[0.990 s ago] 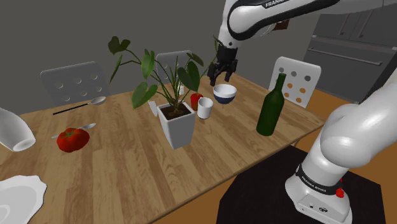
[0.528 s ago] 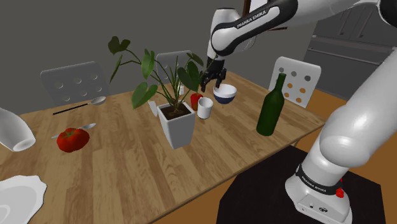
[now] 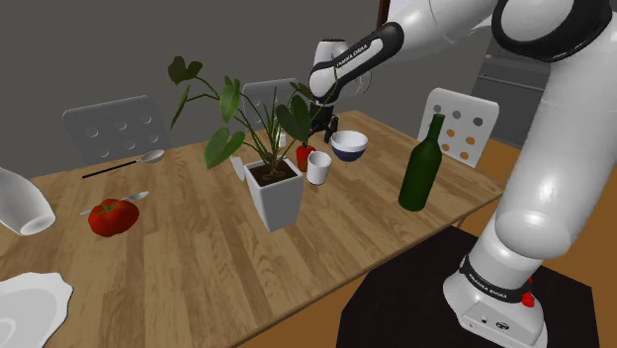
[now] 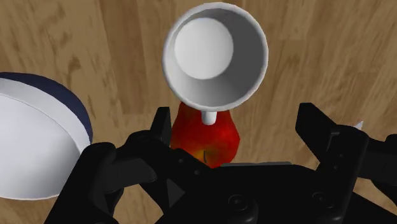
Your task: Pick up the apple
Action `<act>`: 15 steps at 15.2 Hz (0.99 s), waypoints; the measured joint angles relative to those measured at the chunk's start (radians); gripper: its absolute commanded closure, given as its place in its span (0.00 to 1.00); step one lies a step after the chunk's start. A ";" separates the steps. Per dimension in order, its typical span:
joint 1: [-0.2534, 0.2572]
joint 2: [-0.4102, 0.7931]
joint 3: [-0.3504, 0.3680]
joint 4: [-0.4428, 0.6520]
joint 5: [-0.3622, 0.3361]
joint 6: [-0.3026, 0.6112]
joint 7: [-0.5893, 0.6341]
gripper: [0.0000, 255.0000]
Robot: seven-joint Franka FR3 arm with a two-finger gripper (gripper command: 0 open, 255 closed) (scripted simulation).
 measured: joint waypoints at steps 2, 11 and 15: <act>-0.009 0.074 -0.008 0.051 0.005 0.023 0.002 0.00; -0.021 0.258 -0.015 0.154 0.017 0.104 0.013 0.00; -0.021 0.278 -0.014 0.150 0.020 0.129 0.012 1.00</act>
